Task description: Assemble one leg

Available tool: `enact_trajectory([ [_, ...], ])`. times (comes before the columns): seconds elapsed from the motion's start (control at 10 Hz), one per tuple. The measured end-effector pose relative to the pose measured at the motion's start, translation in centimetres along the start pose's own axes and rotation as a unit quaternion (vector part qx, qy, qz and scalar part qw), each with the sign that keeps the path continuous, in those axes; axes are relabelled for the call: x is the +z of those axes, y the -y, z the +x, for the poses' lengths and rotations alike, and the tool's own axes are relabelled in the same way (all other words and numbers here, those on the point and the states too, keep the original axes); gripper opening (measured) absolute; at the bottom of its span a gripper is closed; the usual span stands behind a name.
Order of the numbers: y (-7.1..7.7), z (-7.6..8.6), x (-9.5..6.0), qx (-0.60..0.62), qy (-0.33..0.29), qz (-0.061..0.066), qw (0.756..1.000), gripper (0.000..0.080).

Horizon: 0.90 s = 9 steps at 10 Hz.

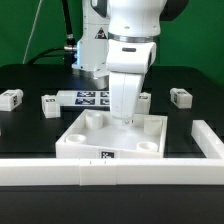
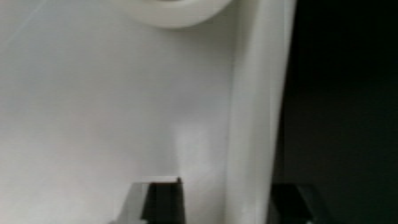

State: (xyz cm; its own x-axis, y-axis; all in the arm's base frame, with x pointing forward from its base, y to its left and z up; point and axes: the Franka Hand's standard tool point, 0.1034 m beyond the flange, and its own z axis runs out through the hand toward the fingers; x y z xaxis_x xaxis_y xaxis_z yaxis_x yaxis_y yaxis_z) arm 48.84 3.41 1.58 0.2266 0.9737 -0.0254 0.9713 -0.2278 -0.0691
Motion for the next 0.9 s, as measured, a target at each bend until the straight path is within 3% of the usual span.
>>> enact_trajectory([
  [0.7, -0.13, 0.0, -0.07, -0.006, 0.0, -0.002, 1.0, 0.0058],
  [0.9, -0.6, 0.37, -0.3, -0.062, -0.001, -0.007, 0.998, 0.0058],
])
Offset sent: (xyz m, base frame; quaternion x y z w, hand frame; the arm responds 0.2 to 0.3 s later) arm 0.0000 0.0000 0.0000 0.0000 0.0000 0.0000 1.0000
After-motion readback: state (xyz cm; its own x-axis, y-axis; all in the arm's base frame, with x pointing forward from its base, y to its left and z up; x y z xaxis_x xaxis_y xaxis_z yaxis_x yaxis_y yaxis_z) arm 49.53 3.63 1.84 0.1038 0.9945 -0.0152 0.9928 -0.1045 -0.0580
